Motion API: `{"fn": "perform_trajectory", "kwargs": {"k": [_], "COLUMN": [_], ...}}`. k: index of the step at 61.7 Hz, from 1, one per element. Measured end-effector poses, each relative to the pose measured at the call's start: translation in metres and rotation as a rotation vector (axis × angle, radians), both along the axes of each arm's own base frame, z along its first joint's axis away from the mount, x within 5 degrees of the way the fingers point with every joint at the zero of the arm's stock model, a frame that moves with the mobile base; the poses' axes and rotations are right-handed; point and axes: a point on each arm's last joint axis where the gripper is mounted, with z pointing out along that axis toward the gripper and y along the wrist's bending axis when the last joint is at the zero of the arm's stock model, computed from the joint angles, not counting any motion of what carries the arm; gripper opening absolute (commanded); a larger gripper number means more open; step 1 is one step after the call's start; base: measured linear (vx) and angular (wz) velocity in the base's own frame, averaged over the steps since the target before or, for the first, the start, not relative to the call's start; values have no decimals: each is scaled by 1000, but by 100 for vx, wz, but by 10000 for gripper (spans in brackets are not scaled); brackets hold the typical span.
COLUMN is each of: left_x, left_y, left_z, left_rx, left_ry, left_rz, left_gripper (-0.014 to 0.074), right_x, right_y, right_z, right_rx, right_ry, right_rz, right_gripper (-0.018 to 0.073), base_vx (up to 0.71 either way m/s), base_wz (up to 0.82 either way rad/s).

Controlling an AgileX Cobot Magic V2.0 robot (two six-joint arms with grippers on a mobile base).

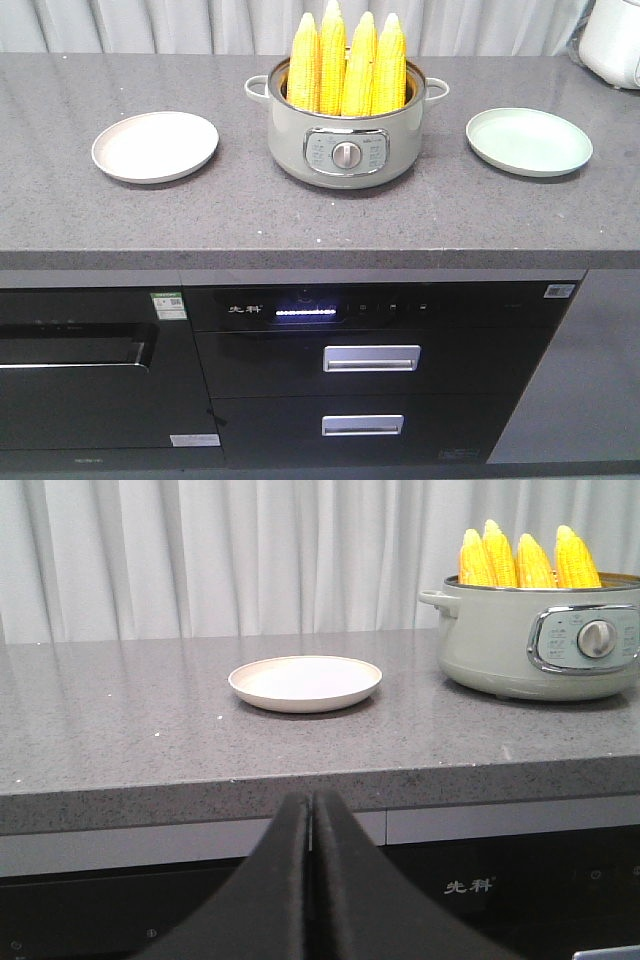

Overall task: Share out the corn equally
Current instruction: 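Drive closer and center the base on the corn pot, then approach the counter edge and stop in front of the pot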

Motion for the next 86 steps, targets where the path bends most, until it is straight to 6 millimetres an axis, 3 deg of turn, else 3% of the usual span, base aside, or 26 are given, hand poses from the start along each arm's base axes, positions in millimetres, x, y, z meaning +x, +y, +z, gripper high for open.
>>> {"fn": "perform_trajectory", "kwargs": {"k": [86], "left_x": [0], "left_y": [0], "left_z": [0], "left_rx": [0], "left_ry": [0], "left_rz": [0], "left_gripper": [-6], "right_x": [0], "right_y": [0], "right_z": [0], "right_rx": [0], "right_ry": [0], "right_rz": [0], "right_gripper": [-6], "base_vx": [9], "base_wz": [-1]}}
